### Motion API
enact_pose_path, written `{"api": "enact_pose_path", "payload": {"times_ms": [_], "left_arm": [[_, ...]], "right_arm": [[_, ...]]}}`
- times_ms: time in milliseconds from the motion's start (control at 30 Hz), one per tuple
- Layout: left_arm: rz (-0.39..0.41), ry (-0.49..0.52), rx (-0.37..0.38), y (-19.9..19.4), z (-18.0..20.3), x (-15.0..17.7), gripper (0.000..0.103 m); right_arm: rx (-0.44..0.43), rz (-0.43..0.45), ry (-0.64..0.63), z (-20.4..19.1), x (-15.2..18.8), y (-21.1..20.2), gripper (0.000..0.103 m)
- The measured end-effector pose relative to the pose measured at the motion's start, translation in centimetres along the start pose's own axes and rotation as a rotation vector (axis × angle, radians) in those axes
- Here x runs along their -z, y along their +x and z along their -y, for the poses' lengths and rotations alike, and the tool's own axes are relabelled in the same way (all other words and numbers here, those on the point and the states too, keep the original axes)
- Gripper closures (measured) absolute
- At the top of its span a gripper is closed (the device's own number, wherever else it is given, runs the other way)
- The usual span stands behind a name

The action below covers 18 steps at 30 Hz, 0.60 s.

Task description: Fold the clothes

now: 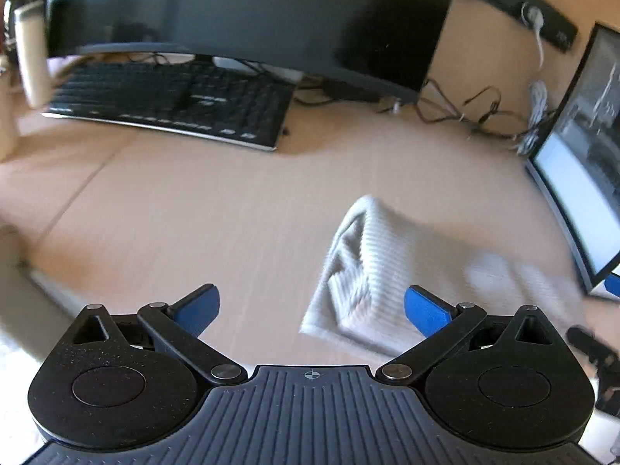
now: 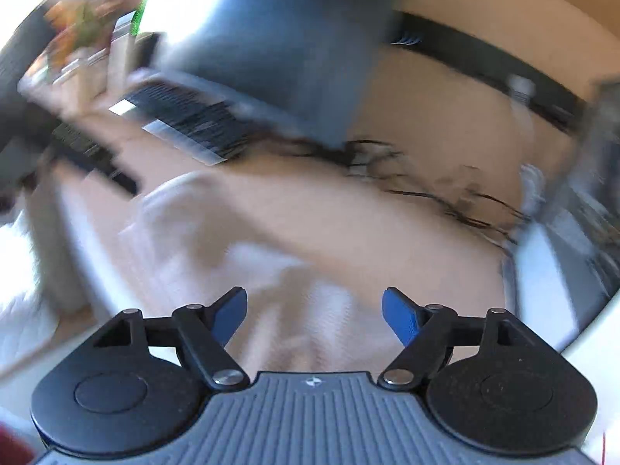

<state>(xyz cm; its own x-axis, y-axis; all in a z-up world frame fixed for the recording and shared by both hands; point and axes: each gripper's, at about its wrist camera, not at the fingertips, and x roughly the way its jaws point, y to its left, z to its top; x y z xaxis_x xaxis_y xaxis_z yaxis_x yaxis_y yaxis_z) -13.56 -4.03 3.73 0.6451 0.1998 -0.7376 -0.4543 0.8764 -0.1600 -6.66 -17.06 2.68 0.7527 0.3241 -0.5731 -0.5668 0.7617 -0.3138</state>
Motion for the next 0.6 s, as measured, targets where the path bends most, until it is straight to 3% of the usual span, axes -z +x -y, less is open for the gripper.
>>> {"api": "enact_pose_path", "payload": {"times_ms": [167,233,267,300,367,433,467,500,567,600], "left_arm": [[-0.011,0.006,0.02,-1.8,1.1,1.1,0.0],[-0.013,0.008,0.026,-1.9,1.0,1.2,0.0],[-0.013,0.007,0.027,-1.9,1.0,1.2,0.0],[-0.014,0.006,0.031,-1.8,1.1,1.0,0.0],[-0.022,0.006,0.051,-1.1,1.1,0.2,0.0],[-0.027,0.017,0.069,-0.6,1.3,-0.4,0.0],[-0.031,0.035,0.082,-0.1,1.0,-1.2,0.0],[-0.034,0.05,0.094,0.4,0.7,-1.8,0.0],[-0.041,0.071,0.117,1.0,0.9,-2.5,0.0],[-0.045,0.08,0.128,1.3,0.9,-2.8,0.0]], "right_arm": [[-0.004,-0.037,-0.211,-4.0,1.3,2.5,0.027],[0.008,-0.06,-0.288,-4.4,1.5,3.5,0.044],[0.01,-0.07,-0.32,-4.3,1.4,3.8,0.059],[0.02,-0.068,-0.359,-4.2,1.0,4.0,0.062],[0.135,0.0,-0.523,-3.4,-0.3,4.7,0.061],[0.448,0.098,-0.593,-1.2,-2.9,6.1,0.061],[0.555,0.113,-0.514,1.2,-5.2,6.4,0.061],[0.595,0.119,-0.376,3.6,-7.4,5.9,0.061],[0.553,0.155,-0.1,7.2,-9.7,3.9,0.059],[0.506,0.171,-0.003,8.2,-9.9,2.9,0.051]]}}
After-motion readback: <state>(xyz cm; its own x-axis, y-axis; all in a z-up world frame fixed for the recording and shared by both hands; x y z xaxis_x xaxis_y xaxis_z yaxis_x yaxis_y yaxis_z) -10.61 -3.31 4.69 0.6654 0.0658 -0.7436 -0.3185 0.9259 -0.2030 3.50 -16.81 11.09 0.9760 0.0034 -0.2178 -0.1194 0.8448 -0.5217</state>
